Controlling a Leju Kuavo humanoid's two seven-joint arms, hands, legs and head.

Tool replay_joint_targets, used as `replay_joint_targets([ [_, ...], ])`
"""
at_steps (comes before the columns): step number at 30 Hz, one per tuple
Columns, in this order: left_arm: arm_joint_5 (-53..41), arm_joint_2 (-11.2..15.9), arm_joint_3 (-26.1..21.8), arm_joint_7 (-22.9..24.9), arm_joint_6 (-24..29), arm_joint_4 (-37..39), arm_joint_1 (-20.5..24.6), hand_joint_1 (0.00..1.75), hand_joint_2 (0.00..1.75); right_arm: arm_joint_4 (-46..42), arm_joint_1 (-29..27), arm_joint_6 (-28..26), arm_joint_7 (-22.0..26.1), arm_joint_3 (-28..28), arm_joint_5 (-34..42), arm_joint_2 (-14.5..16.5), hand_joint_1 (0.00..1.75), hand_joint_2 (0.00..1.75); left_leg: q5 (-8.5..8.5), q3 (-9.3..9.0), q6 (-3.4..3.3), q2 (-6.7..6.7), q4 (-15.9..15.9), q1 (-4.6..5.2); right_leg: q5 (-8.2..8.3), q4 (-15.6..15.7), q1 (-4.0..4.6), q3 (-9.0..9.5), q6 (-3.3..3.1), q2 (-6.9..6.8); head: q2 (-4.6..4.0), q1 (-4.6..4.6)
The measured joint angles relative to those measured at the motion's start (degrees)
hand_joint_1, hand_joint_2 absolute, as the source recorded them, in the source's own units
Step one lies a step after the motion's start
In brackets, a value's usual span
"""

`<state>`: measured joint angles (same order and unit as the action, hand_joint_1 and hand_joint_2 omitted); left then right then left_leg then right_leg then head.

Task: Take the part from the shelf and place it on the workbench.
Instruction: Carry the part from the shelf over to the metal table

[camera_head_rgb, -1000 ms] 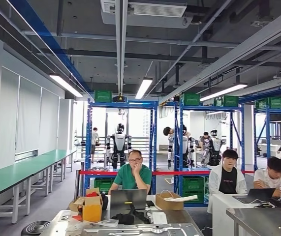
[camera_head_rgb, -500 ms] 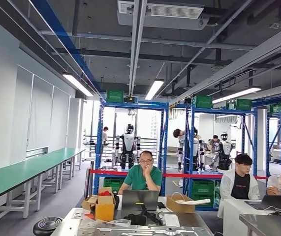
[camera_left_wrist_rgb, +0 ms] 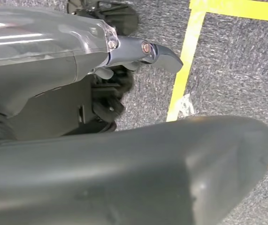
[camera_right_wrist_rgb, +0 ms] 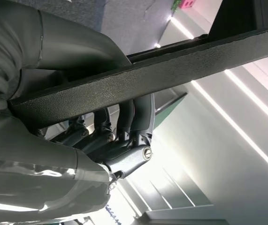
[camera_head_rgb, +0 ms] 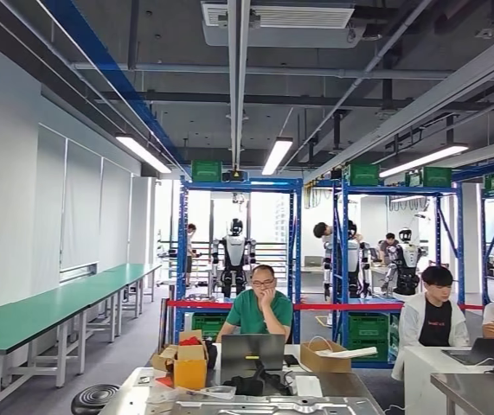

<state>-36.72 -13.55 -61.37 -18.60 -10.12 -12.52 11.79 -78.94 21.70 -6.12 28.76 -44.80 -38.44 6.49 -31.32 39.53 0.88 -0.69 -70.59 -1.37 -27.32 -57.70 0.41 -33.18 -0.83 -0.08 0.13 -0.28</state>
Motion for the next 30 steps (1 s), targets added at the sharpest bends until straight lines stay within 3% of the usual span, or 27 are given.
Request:
replay_joint_targets([
  [2, 0.0, 0.01, 0.01, 0.0, -0.02, 0.0, 0.13, 0.0, 1.75, 0.02, 0.09, -0.01, -0.02, -0.01, 0.04, 0.01, 1.75, 1.75, 2.72, -3.33, 0.18, 0.38, 6.87, -0.2, -0.39, -0.7, 0.03, -0.25, 0.57, 0.03, 0.0, 0.01],
  [3, 0.0, -0.01, 0.01, 0.01, -0.03, 0.0, 0.18, 0.0, 1.75, 0.01, 0.14, -0.01, -0.03, -0.01, 0.07, 0.01, 1.75, 1.75, 3.26, -4.24, 0.01, 0.48, 8.94, -0.22, -0.52, -1.04, 0.12, -0.48, 0.87, 0.07, 0.0, 0.0],
  [6, 0.0, -0.03, 0.0, 0.01, -0.09, 0.0, 0.09, 0.0, 1.75, 0.07, 0.15, -0.01, -0.07, -0.06, 0.06, -0.07, 1.75, 1.75, 3.25, -4.37, -1.08, 0.4, 9.77, 0.08, -0.54, -1.38, 0.18, -0.92, 1.46, 0.07, 0.0, -0.04],
  [8, -0.04, -0.04, 0.03, -0.14, -0.1, 0.0, 0.11, 0.0, 1.75, 0.09, 0.2, -0.01, -0.07, -0.13, 0.07, -0.13, 1.75, 1.75, 3.43, -4.42, -1.68, 0.37, 9.89, 0.1, -1.75, -2.84, -0.01, -1.45, 1.94, 0.06, 0.0, -0.04],
  [11, -0.14, -0.03, 0.08, -0.35, -0.09, 0.0, 0.27, 0.0, 1.75, 0.14, 0.23, -0.02, -0.07, -0.23, 0.1, -0.24, 1.75, 1.75, 3.48, -4.45, -2.25, 0.4, 9.96, 0.18, -6.7, -12.39, -0.16, -5.59, 2.44, 0.07, 0.0, -0.04],
  [13, -0.11, 0.0, 0.08, -0.22, -0.04, 0.0, 0.25, 0.0, 1.75, 0.28, 0.11, -0.01, -0.07, -0.31, 0.1, -0.44, 1.75, 1.75, 3.46, -4.47, -2.34, 0.37, 9.96, 0.38, -8.01, -17.52, -0.15, -7.99, 2.39, 0.09, 0.0, -0.04],
  [14, -0.07, 0.01, 0.07, -0.09, -0.02, 0.0, 0.25, 0.0, 1.75, 0.35, 0.08, 0.01, -0.07, -0.34, 0.09, -0.51, 1.75, 1.75, 3.46, -4.5, -2.37, 0.3, 9.95, 0.47, -7.1, -17.06, -0.12, -7.81, 2.23, 0.12, 0.0, -0.04],
  [17, 0.02, 0.0, 0.06, 0.19, 0.0, 0.0, 0.29, 0.0, 1.75, 0.45, 0.15, 0.04, -0.07, -0.38, 0.08, -0.55, 1.75, 1.75, 3.46, -4.62, -2.37, 0.1, 9.96, 0.62, -2.68, -9.87, 0.07, -4.53, 1.57, 0.21, 0.0, -0.04],
  [22, 0.02, -0.01, 0.08, 0.2, 0.0, 0.0, 0.31, 0.0, 1.75, 0.44, 0.2, 0.04, -0.07, -0.39, 0.09, -0.54, 1.75, 1.75, 3.45, -4.65, -2.37, 0.08, 9.96, 0.62, -1.63, -7.68, 0.16, -3.5, 1.39, 0.23, 0.0, -0.04],
  [25, 0.09, -0.1, 0.06, 0.26, -0.02, 0.0, 0.37, 0.0, 1.75, 0.44, 0.46, 0.05, -0.06, -0.41, 0.1, -0.52, 1.75, 1.75, 3.53, -4.53, -2.06, 0.06, 10.22, 0.55, -0.47, -2.54, 0.63, -1.18, 0.66, 0.41, 0.0, -0.03],
  [27, 0.19, -0.18, 0.04, 0.34, -0.05, 0.0, 0.44, 0.0, 1.75, 0.45, 0.73, 0.08, -0.03, -0.45, 0.12, -0.44, 1.75, 1.75, 1.23, -2.53, -1.33, 0.11, 6.32, 0.45, -0.11, -0.19, 0.6, -0.15, -0.05, 0.24, 0.0, -0.02],
  [29, 0.21, -0.17, 0.03, 0.37, -0.04, 0.0, 0.37, 0.0, 1.75, 0.5, 0.85, 0.12, -0.01, -0.5, 0.12, -0.38, 1.75, 1.75, -2.18, 1.3, -0.68, 0.16, -1.28, 0.32, 0.07, 0.76, 0.4, 0.37, -0.46, 0.02, 0.0, 0.0],
  [30, 0.21, -0.14, 0.03, 0.38, -0.02, 0.0, 0.27, 0.0, 1.75, 0.54, 0.79, 0.14, -0.02, -0.51, 0.11, -0.39, 1.75, 1.75, -2.58, 2.58, -0.49, 0.17, -3.53, 0.25, -0.02, 0.73, 0.38, 0.43, -0.47, 0.02, 0.0, 0.0],
])
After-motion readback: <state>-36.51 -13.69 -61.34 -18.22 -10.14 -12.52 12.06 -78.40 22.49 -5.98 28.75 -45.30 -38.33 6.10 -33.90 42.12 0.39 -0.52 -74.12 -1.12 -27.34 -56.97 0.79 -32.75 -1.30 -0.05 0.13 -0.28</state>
